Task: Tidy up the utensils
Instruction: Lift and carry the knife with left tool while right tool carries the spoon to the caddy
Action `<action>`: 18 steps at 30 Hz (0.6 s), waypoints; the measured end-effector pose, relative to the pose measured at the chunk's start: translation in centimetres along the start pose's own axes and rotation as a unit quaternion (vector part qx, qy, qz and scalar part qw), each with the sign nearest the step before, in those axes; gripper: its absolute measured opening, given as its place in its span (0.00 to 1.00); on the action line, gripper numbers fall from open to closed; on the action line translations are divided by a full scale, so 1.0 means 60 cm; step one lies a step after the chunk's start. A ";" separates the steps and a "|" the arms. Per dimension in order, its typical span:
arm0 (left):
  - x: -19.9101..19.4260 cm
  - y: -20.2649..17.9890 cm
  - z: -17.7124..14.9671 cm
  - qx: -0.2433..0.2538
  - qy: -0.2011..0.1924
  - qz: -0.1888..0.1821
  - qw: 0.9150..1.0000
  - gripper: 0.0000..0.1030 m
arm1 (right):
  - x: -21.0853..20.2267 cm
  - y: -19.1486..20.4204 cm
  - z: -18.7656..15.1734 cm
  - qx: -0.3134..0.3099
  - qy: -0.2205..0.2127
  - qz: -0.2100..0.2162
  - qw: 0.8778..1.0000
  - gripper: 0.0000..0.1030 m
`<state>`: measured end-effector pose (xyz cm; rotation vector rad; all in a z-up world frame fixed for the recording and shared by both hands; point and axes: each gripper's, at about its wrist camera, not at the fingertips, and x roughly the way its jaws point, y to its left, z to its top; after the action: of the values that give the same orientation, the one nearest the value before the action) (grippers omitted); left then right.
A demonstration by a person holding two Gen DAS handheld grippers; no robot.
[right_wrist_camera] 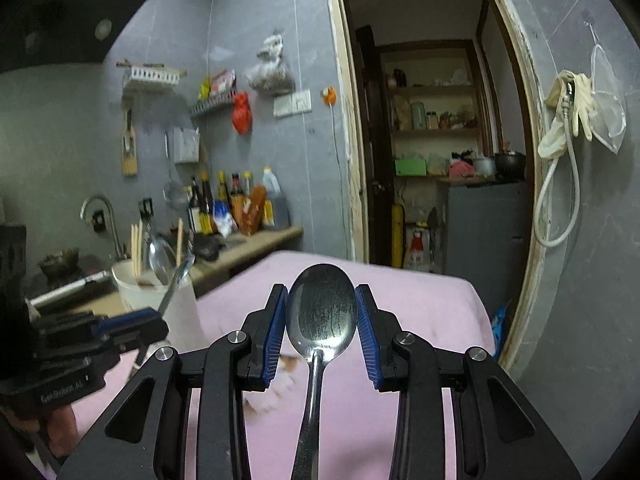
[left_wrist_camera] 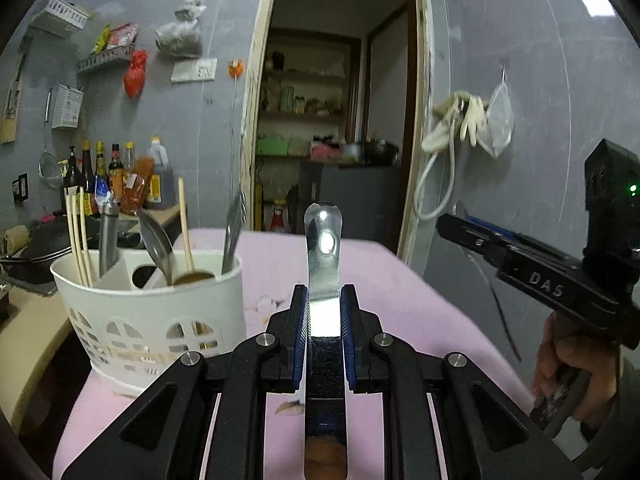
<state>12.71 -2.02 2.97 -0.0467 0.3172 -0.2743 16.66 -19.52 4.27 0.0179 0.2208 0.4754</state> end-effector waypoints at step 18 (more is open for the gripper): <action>-0.054 0.171 0.142 -0.051 -0.111 0.073 0.990 0.13 | 0.069 0.125 0.114 0.009 -0.148 0.046 0.988 0.31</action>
<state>15.08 8.75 11.12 -0.1536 0.1119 -0.1065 18.36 -10.74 10.62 0.1151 -0.0670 0.5566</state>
